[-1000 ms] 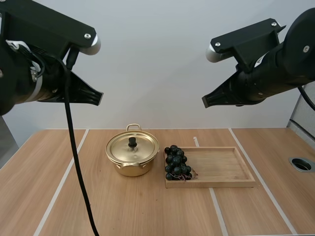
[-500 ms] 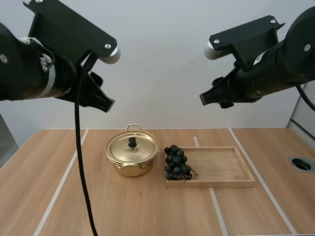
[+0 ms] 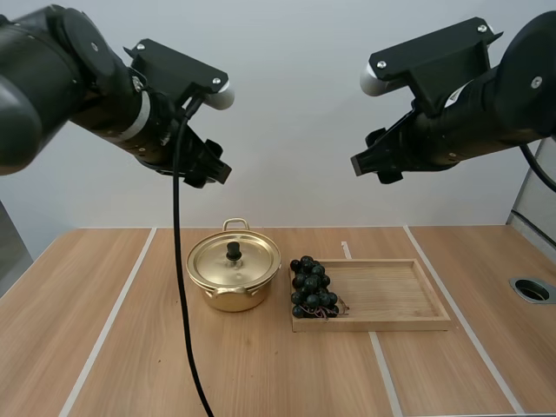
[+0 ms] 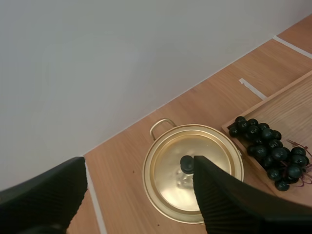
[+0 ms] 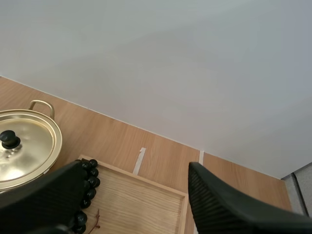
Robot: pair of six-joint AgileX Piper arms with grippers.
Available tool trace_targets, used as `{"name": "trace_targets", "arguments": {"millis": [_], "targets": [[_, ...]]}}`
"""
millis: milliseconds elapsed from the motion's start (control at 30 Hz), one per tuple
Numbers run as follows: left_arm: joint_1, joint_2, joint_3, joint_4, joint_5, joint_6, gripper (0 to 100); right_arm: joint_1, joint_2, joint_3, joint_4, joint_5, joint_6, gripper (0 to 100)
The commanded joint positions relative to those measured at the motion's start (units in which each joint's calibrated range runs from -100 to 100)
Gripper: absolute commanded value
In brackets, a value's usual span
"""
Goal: Open the pot, put the grape inside, and close it
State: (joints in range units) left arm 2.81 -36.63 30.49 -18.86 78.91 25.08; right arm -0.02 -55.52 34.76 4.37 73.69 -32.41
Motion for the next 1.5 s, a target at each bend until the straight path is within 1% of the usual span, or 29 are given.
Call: {"name": "trace_targets", "arguments": {"millis": [0, 167, 233, 333, 400, 500, 600, 667, 833, 1000, 1200, 1467], "targets": [[-0.22, 4.4, -0.6, -2.1, 0.4, 0.3, 100, -0.2, 1.6, -0.8, 0.9, -0.6, -0.1, 100], [-0.35, 9.8, -0.6, -3.2, 0.4, 0.3, 100, -0.2, 5.3, -0.8, 4.9, -0.6, -0.4, 100], [-1.59, 11.3, -0.6, -3.2, 0.4, 0.3, 100, -0.2, 7.0, -0.8, 6.7, -0.6, -1.4, 100], [-4.34, 13.5, -0.6, -3.0, -1.4, 0.2, 98, -0.2, 9.4, -0.8, 7.7, -0.4, -1.8, 100], [-6.28, 15.0, -0.6, -1.2, -4.8, -1.4, 98, -0.2, 10.5, -0.8, 7.8, -0.4, -1.9, 100], [-8.28, 17.6, -0.6, 1.2, -8.8, -3.0, 98, -0.2, 11.3, -0.8, 7.8, 0.5, -2.3, 100], [-9.44, 21.0, -0.6, 4.4, -10.5, -4.6, 98, -0.2, 11.5, -0.8, 7.8, 0.9, -2.6, 100], [-9.69, 23.6, -0.6, 6.2, -10.9, -5.6, 98, -0.2, 11.5, -0.8, 7.8, 1.1, -2.6, 100], [-9.69, 29.1, -0.6, 9.3, -12.3, -7.4, 98, -0.2, 11.5, -0.8, 7.8, 1.1, -2.6, 100], [-9.69, 32.0, -0.6, 12.4, -12.2, -10.2, 98, -0.2, 11.5, -0.8, 7.8, 1.1, -2.6, 100], [-9.69, 33.5, -0.7, 12.4, -14.0, -10.2, 98, -0.2, 11.5, -0.8, 7.8, 1.6, -2.6, 100], [-9.69, 37.0, -0.8, 12.4, -12.9, -10.2, 98, -0.2, 11.5, -0.8, 7.8, 1.6, -2.6, 100]]}}
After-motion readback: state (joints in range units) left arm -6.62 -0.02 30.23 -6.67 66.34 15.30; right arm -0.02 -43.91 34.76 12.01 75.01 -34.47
